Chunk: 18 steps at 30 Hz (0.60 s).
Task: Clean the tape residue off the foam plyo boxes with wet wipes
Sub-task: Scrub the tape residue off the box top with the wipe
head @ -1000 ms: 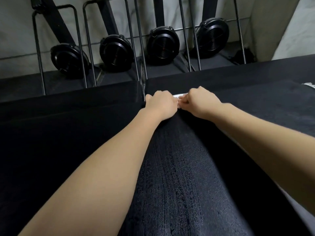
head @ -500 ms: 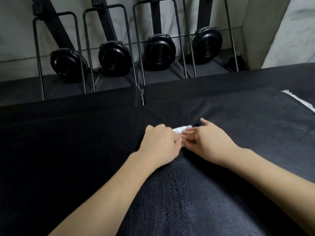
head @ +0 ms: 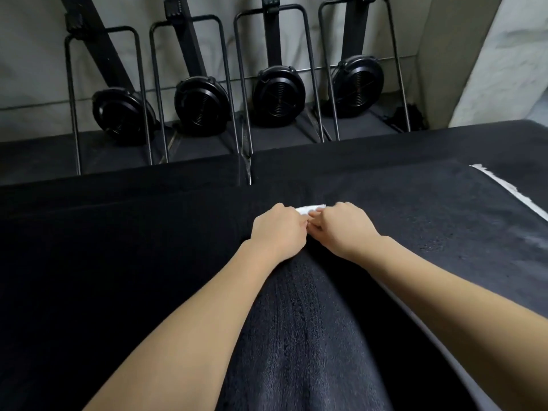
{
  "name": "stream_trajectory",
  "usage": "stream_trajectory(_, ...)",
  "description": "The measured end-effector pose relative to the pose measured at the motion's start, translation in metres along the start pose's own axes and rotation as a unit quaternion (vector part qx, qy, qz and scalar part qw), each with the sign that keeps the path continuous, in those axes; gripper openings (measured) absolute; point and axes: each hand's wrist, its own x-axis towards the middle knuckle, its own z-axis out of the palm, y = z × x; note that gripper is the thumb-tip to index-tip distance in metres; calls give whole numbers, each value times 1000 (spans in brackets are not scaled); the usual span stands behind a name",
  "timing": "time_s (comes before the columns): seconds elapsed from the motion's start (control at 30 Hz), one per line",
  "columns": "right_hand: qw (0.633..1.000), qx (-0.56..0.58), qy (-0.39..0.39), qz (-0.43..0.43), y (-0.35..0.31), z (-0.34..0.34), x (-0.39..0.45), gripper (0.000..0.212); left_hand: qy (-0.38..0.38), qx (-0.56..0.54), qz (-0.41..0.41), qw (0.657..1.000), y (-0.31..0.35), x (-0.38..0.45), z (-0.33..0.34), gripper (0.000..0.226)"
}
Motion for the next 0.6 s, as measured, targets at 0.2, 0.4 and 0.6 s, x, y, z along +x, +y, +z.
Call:
stream_trajectory(0.2,994,-81,37,-60,-11,-3,-55,40,16,-6,21,1000,8,-55,11,33)
stream_trajectory(0.4,990,-89,60,-86,-4,10,-52,49,34,2,23,999,8,-59,14,35)
stream_trajectory(0.6,995,-28,58,-74,8,12,-23,73,16,1,1,1000,5,-26,10,35)
